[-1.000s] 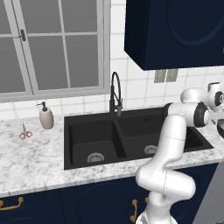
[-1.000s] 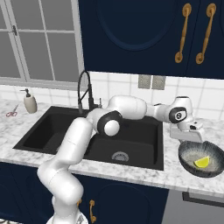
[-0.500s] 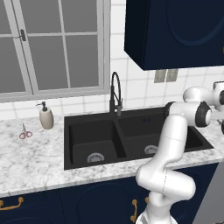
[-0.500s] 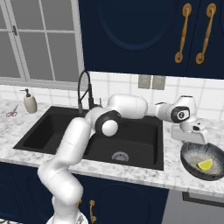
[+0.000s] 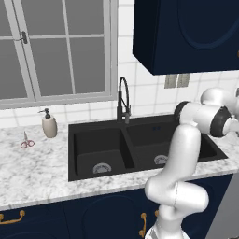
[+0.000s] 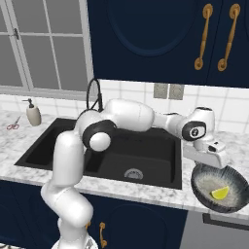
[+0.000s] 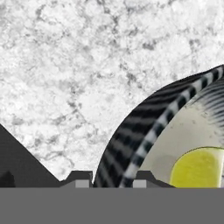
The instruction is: Pick the lemon wedge from the sink and place it in the bowl. Then pick the bowl and place it in the microwave. Then close the microwave door and press the start button.
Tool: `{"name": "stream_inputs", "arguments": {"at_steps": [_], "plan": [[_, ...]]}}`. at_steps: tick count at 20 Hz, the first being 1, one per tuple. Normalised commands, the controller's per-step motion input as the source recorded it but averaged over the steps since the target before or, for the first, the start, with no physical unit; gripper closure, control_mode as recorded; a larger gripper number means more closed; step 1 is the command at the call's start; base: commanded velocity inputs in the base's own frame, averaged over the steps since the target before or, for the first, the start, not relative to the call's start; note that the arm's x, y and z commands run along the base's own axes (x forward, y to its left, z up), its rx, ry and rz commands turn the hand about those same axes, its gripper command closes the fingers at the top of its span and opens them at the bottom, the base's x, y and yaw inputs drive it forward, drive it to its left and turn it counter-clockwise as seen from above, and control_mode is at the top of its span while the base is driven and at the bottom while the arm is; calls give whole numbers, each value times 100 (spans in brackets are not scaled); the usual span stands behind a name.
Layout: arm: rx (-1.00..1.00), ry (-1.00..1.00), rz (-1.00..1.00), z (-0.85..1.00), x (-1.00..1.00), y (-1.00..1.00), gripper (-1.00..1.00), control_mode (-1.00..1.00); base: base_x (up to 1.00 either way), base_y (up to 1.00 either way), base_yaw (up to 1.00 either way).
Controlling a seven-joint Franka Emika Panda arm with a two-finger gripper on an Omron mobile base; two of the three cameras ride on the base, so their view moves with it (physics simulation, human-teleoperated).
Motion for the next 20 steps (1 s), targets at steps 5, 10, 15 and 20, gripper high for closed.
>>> {"name": "stream_inputs", "arguments": {"at_steps": [5, 10, 15, 20], "plan": [[-8, -4, 0, 37, -70, 53, 100, -100, 0, 0, 0], [-10, -1, 3, 54, -38, 58, 100, -100, 0, 0, 0], [-3, 0, 17, 35, -12, 91, 100, -100, 0, 0, 0], [0, 1, 20, 43, -6, 86, 100, -100, 0, 0, 0]]}}
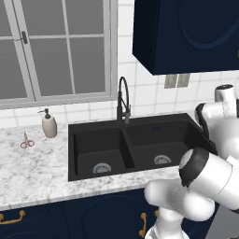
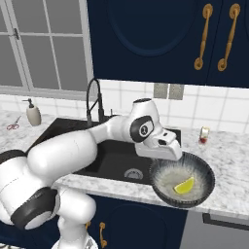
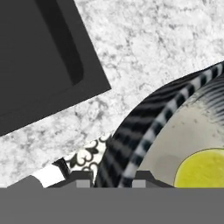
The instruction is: Pick the lemon wedge from the sink and place it in the bowl. Then pick the bowl and place it in the microwave. Then close the microwave door and press the start button.
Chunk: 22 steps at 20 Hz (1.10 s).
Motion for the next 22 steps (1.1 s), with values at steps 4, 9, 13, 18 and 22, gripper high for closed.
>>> {"name": "stream_inputs", "arguments": {"at_steps": [4, 9, 13, 18, 22], "plan": [[-5, 0, 21, 53, -2, 67, 100, -100, 0, 0, 0], [-4, 0, 27, 52, -2, 57, 100, -100, 0, 0, 0], [-6, 1, 31, 54, 0, 51, 100, -100, 0, 0, 0], [-2, 0, 24, 1, -6, 15, 100, -100, 0, 0, 0], [-4, 1, 6, -1, -2, 9, 100, -100, 0, 0, 0]]}}
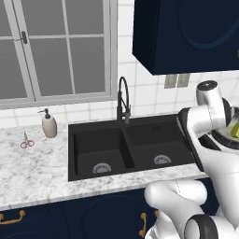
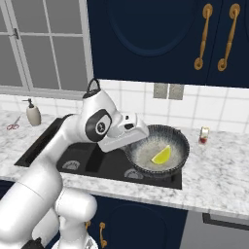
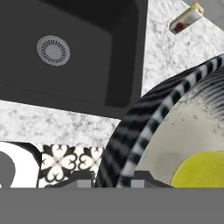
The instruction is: Pick the lemon wedge from the sink and place it in the bowl. Then pick the bowl and place it in the microwave. Then close the microwave door and press the start button.
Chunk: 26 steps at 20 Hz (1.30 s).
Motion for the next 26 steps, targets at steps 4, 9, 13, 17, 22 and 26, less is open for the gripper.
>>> {"name": "stream_inputs", "arguments": {"at_steps": [4, 9, 13, 17, 22, 26], "plan": [[0, 0, 0, 0, 0, 0, 100, 100, -40, 23, -28], [0, 0, 0, 0, 0, 0, 100, 100, -37, 11, -68], [0, 0, 0, 0, 0, 0, 100, 100, -21, 10, -84], [0, 0, 0, 0, 0, 0, 100, 100, -6, 9, -90], [0, 0, 0, 0, 0, 0, 100, 100, 0, 2, -89], [0, 0, 0, 0, 0, 0, 100, 100, 0, 0, -85]]}}
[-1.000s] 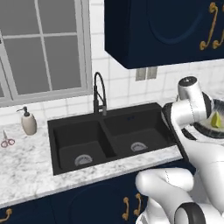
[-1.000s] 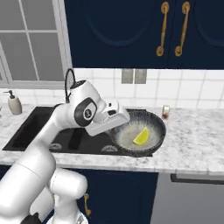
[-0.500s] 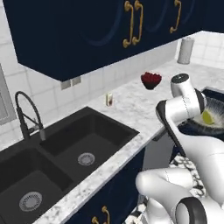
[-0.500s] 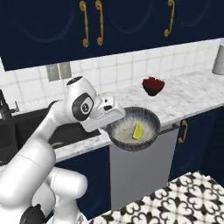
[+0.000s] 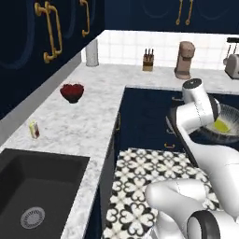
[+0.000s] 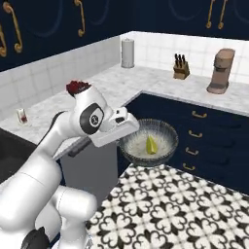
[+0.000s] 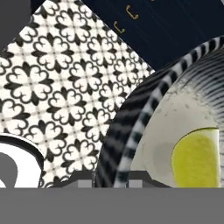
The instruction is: Pick the lemon wedge from the sink and place it in the bowl. Then pick the bowl and place it in the microwave. Then close the microwave door and press the start button.
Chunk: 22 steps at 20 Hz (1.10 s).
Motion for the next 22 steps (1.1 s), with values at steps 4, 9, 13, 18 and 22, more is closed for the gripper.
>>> {"name": "stream_inputs", "arguments": {"at_steps": [4, 9, 13, 18, 22], "plan": [[0, 0, 0, 0, 0, 0, 100, 100, 0, -11, -79], [0, 0, 0, 0, 0, 0, 100, 100, 8, -54, -59], [0, 0, 0, 0, 0, 0, 100, 100, 28, -56, -55], [0, 0, 0, 0, 0, 0, 100, 100, 44, -46, -56], [0, 0, 0, 0, 0, 0, 100, 100, 47, -44, -57]]}}
